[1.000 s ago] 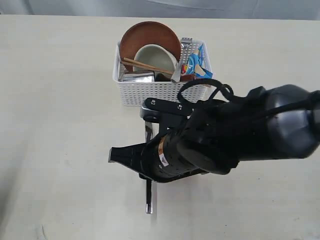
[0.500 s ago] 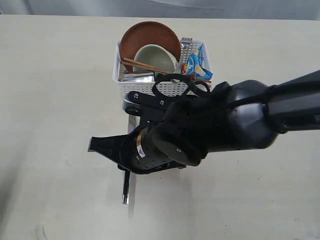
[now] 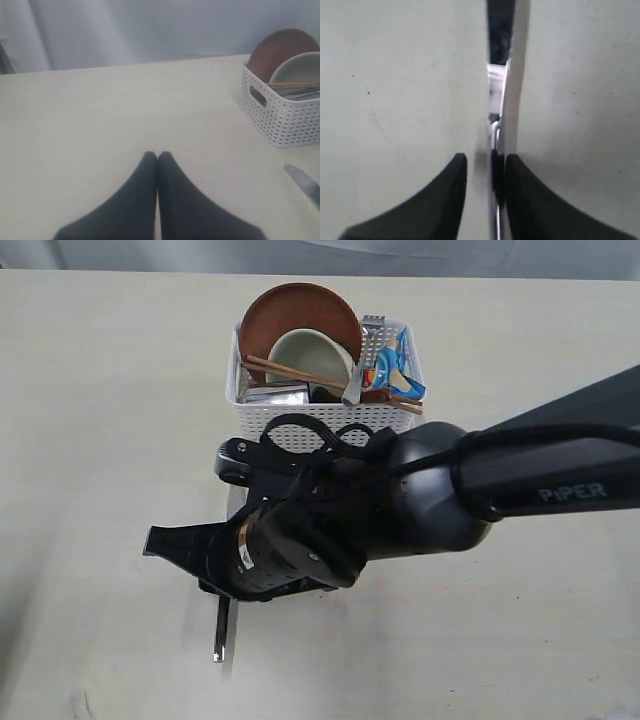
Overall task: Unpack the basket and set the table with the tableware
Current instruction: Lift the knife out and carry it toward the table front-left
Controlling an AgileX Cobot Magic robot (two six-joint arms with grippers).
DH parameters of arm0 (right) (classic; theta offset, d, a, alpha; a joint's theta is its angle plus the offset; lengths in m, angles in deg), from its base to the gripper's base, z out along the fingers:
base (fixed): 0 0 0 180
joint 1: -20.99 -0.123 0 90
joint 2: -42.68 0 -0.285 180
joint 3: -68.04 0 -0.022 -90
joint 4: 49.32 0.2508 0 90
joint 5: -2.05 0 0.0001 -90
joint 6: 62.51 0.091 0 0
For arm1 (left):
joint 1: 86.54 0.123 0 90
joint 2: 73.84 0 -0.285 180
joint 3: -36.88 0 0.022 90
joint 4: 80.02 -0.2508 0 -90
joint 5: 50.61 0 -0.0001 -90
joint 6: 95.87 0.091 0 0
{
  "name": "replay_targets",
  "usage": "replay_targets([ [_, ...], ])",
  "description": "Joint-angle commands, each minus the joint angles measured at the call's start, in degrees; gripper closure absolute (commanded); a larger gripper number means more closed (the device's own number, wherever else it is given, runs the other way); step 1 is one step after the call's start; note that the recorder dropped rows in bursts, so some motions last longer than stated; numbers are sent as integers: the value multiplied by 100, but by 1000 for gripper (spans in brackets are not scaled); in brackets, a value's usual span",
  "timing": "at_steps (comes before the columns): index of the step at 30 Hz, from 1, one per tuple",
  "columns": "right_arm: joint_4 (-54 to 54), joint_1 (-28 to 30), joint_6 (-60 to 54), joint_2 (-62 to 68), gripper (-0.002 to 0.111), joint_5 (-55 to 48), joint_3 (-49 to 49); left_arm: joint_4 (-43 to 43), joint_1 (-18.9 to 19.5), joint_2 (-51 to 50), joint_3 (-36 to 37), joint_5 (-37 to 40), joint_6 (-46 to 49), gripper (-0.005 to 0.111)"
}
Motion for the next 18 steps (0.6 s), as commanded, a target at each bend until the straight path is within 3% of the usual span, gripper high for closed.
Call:
replay_targets([
  [1, 0, 23, -42, -1, 65, 60, 21, 12, 15, 38, 9, -46, 1, 107],
  [9, 0, 176, -386, -98, 67, -119, 80, 12, 15, 38, 9, -46, 1, 107],
  [18, 0, 86, -1931, -177, 67, -3048, 1053, 12, 15, 38, 9, -46, 1, 107],
])
